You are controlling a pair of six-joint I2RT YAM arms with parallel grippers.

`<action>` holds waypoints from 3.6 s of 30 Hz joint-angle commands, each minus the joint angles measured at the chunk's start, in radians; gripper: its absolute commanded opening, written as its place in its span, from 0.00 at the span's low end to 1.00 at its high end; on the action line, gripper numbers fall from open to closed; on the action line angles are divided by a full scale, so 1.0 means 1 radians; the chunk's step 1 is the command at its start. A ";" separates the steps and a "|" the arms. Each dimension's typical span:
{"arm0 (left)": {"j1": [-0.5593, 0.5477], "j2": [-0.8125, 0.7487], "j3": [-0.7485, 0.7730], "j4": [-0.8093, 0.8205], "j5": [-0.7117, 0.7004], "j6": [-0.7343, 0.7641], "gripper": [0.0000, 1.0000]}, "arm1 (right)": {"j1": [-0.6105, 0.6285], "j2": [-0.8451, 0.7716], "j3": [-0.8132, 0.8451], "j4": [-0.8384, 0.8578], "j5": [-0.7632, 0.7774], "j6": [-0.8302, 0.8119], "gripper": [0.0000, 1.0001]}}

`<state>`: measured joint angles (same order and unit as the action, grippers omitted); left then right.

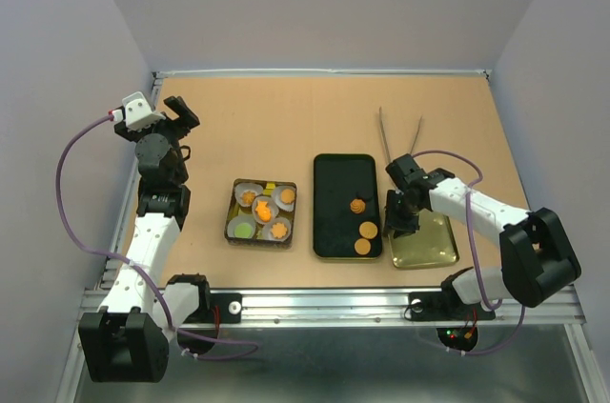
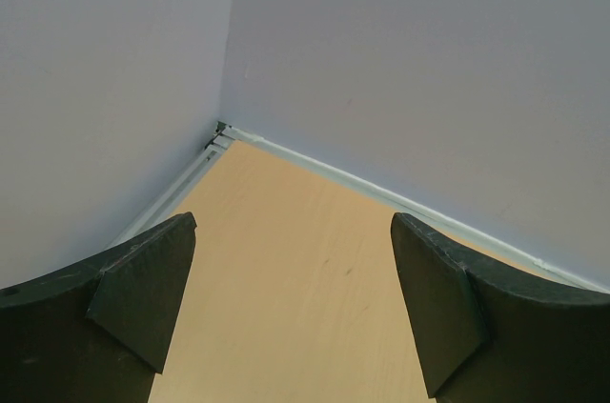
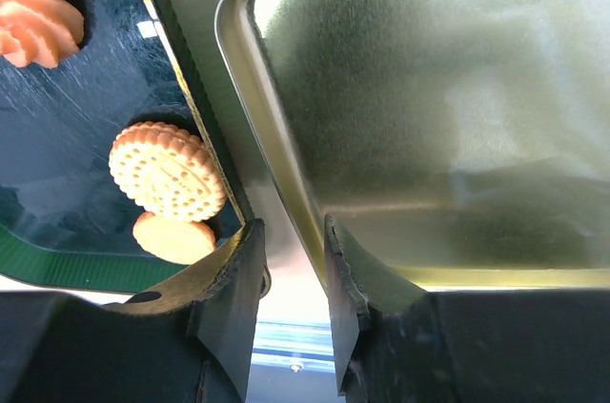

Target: Pack the cookies

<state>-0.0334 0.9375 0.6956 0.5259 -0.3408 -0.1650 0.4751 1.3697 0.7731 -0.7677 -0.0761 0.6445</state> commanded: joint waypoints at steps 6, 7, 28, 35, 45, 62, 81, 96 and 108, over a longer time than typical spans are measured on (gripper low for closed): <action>-0.007 -0.020 0.021 0.037 -0.007 0.009 0.94 | 0.017 0.012 -0.011 0.041 0.007 0.011 0.37; -0.007 -0.019 0.021 0.039 -0.007 0.009 0.94 | 0.019 0.014 -0.009 0.039 0.010 0.011 0.37; -0.007 -0.022 0.019 0.037 -0.007 0.009 0.94 | 0.060 0.095 -0.008 0.053 0.064 0.034 0.24; -0.007 -0.022 0.021 0.037 -0.006 0.007 0.94 | 0.066 0.086 -0.006 0.048 0.070 0.035 0.10; -0.007 -0.026 0.021 0.036 0.005 -0.007 0.94 | 0.076 -0.003 0.233 -0.183 0.263 0.023 0.00; -0.007 0.014 0.260 -0.017 0.543 -0.182 0.94 | 0.073 0.117 1.097 0.152 0.006 -0.056 0.00; -0.006 0.247 0.114 0.985 1.005 -1.381 0.84 | -0.061 0.006 0.434 2.056 -0.343 0.837 0.00; -0.189 0.320 0.061 1.048 0.981 -1.654 0.86 | -0.066 0.255 0.574 2.470 -0.427 1.017 0.01; -0.270 0.360 0.018 1.057 0.922 -1.683 0.86 | -0.067 0.281 0.605 2.501 -0.487 1.020 0.01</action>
<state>-0.2893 1.2919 0.6998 1.2774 0.6056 -1.8198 0.4114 1.6627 1.3346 1.2732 -0.5396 1.6493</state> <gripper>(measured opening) 0.865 0.043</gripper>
